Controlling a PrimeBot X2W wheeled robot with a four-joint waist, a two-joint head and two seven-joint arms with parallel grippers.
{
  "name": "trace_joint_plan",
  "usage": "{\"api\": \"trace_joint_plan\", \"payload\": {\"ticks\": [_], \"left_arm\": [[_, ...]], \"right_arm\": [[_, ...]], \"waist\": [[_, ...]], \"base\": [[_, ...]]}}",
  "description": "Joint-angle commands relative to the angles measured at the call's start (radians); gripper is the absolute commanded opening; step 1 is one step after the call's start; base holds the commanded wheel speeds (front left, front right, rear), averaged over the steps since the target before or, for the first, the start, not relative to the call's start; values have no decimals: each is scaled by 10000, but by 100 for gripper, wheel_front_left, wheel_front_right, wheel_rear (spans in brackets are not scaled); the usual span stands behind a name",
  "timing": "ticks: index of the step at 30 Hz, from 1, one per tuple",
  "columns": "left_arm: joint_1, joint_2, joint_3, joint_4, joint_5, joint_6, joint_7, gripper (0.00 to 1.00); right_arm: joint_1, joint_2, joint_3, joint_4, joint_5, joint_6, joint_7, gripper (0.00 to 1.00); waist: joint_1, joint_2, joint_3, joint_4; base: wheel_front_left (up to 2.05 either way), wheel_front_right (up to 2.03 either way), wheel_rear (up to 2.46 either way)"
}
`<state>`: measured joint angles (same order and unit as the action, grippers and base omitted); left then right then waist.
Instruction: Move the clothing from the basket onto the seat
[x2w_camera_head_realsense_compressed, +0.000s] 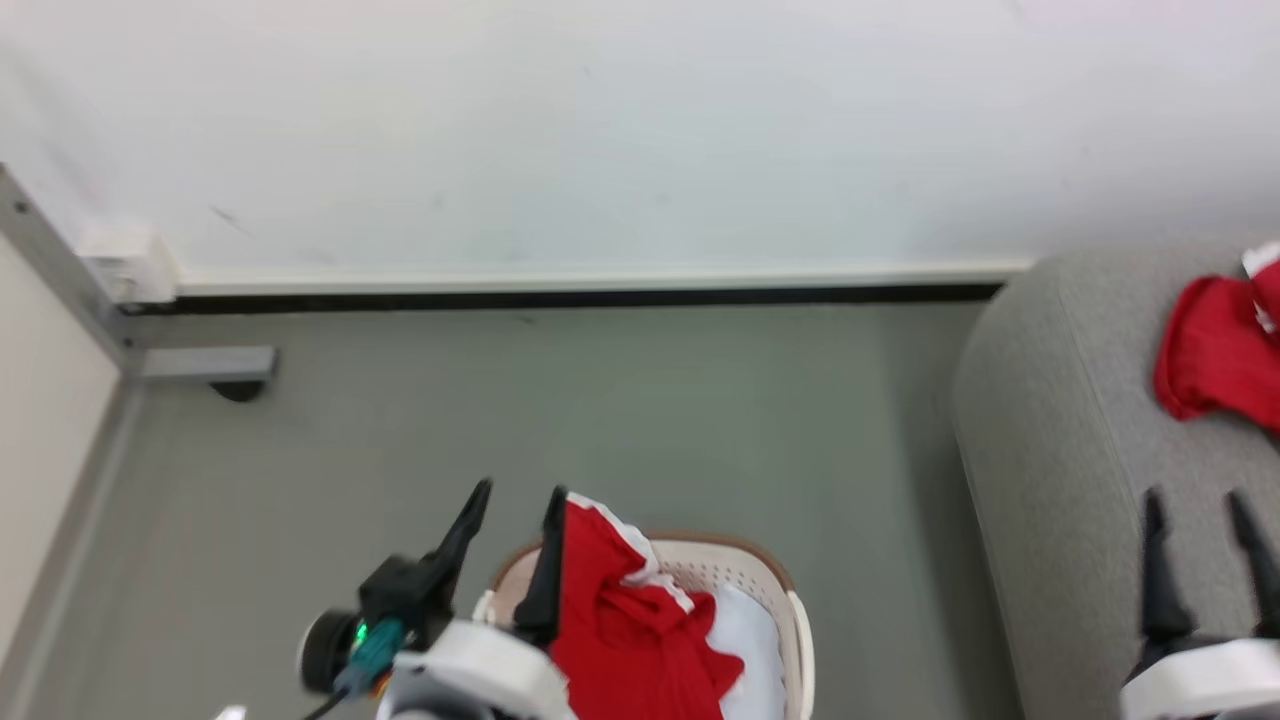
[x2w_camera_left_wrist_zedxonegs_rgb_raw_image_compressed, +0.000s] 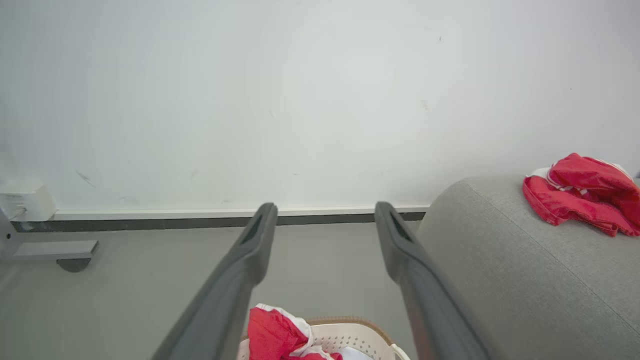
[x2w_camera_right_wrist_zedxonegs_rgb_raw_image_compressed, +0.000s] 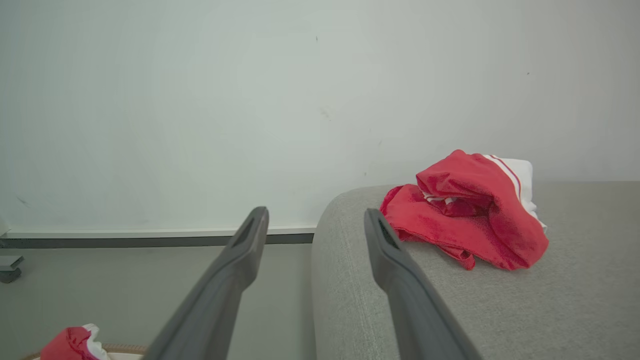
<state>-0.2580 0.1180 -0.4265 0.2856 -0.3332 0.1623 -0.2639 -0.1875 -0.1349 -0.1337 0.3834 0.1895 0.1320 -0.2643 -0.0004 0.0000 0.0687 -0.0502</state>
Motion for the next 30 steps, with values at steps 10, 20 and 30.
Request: {"api": "trace_joint_plan", "payload": {"ticks": [10, 20, 30], "left_arm": [[2005, -9, 1597, -638, 566, -130, -5, 100], [2731, -281, 2047, -653, 1053, -710, -6, 100], [2634, -476, 2238, -472, 1278, -994, -7, 100]], "right_arm": [[1517, 691, 820, -511, -549, -25, 0, 100], [1861, 839, 1019, -542, -576, -25, 0, 100], [1694, 840, 1043, -655, -429, -25, -1, 100]], "waist": [[4, 0, -1056, 484], [4, 0, -1326, 323], [4, 0, -1252, 238]], "base": [[0, 0, 0], [0, 0, 0], [0, 0, 0]]}}
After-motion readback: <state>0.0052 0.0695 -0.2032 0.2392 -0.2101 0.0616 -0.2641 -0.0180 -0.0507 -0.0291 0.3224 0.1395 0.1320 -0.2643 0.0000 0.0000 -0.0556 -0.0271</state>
